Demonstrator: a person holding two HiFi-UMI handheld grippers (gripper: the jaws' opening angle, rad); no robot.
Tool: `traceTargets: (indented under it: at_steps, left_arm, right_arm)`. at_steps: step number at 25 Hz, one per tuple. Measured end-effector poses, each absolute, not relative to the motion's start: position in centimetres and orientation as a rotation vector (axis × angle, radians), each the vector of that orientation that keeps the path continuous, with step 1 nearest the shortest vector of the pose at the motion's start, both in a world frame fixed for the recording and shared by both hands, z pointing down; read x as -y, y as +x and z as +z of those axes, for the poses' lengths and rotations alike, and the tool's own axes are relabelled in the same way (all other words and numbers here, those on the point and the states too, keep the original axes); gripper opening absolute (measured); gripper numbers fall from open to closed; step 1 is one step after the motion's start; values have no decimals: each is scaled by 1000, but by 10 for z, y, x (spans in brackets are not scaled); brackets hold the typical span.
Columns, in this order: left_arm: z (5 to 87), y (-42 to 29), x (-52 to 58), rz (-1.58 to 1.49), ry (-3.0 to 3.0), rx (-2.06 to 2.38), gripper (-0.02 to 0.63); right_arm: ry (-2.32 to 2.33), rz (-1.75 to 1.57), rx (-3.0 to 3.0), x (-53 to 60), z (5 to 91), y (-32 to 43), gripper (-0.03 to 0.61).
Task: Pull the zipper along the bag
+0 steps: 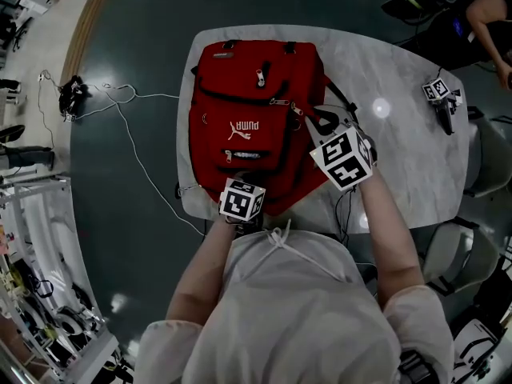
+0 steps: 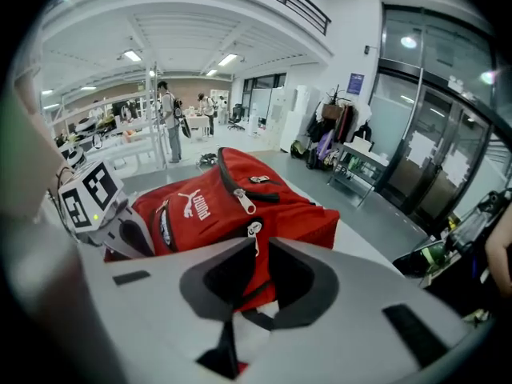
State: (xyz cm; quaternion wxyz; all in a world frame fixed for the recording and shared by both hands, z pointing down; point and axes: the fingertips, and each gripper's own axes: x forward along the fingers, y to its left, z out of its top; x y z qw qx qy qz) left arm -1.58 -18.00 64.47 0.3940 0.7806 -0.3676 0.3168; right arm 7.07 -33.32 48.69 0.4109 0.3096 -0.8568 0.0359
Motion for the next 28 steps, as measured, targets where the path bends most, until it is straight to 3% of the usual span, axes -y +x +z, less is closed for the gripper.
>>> traceTargets:
  at_steps: [6,18,28]
  left_arm:
    - [580,-15,202,678,2119,1040,20]
    - [355,-5,257,312,2628,1293,20]
    - [297,-5,257,141,2727,1404,18]
  right_arm:
    - [989,140,2202,318,463,78,41]
    - [1402,214,2400,266,384,71,29]
    - [1481,67,2512,250,320,57,26]
